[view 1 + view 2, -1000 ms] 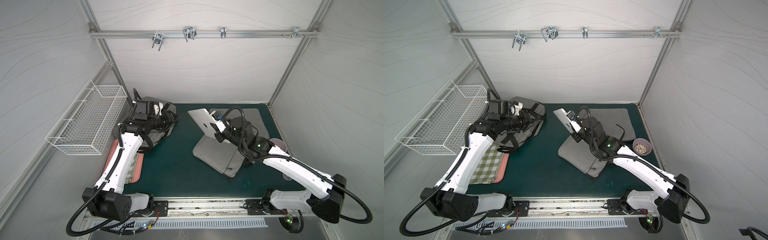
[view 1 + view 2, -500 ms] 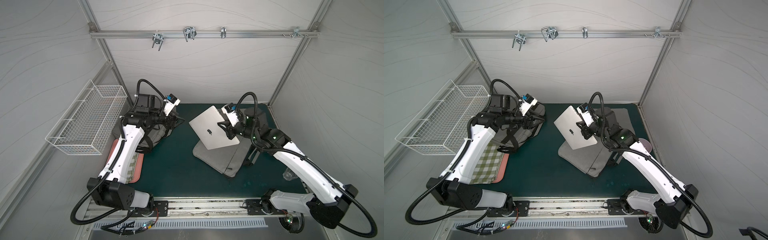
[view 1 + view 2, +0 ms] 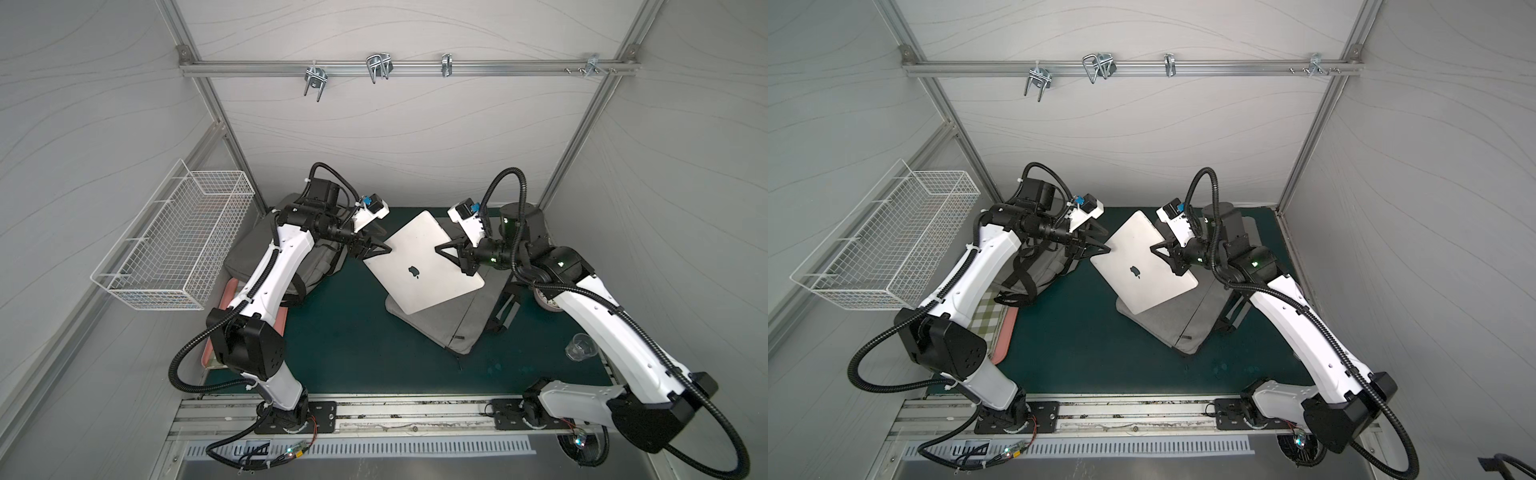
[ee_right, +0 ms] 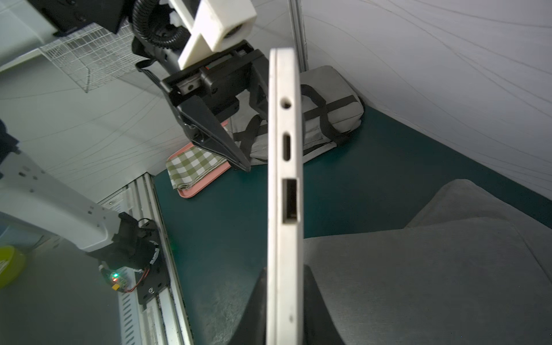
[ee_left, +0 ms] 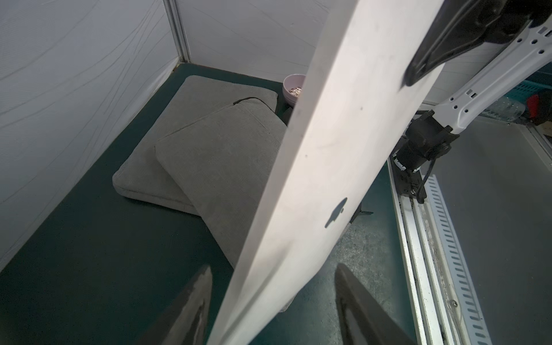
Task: Open the zippered laptop bag and take out the laptop
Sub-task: Adjust the laptop.
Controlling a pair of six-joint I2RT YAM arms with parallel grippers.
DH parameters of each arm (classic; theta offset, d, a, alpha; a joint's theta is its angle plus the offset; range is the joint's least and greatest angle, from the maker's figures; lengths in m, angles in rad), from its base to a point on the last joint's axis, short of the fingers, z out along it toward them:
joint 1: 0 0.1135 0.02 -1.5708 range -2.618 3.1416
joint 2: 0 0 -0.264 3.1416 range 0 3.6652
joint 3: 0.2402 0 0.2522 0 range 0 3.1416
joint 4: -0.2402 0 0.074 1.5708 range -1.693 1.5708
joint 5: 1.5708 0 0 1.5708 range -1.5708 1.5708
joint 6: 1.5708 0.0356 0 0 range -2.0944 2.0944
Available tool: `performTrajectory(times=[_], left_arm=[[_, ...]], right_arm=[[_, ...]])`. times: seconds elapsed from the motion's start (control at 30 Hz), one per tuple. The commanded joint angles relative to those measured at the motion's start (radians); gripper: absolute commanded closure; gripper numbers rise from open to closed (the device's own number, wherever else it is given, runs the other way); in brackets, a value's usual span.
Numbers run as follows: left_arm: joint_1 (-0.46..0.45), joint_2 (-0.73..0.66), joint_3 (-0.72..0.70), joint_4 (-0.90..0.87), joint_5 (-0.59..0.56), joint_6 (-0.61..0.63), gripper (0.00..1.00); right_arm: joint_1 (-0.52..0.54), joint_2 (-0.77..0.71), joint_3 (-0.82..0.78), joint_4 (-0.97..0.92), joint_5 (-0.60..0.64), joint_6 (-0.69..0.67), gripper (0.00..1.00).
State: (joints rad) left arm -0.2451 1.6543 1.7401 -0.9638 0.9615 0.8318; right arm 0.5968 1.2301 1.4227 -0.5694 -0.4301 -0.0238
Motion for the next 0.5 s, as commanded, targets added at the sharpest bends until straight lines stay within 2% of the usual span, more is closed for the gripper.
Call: performTrajectory(times=[0.0,0.27,0.33,0.47], left_arm=[[-0.011,0.022,0.044,-0.066,0.059,0.073,0.35],[-0.014,0.061,0.079,-0.269,0.173,0.122,0.39],[-0.021,0.066,0.087,-0.33,0.174,0.139,0.39],[-0.044,0.042,0.053,-0.341,0.157,0.138,0.39]], right_arm=[[-0.009,-0.01,0.067,0.108,-0.149,-0.007,1.0],[-0.053,0.034,0.076,0.102,-0.282,-0.033,1.0],[-0.062,0.05,0.084,0.099,-0.306,-0.049,1.0],[-0.071,0.074,0.093,0.104,-0.364,-0.069,1.0]])
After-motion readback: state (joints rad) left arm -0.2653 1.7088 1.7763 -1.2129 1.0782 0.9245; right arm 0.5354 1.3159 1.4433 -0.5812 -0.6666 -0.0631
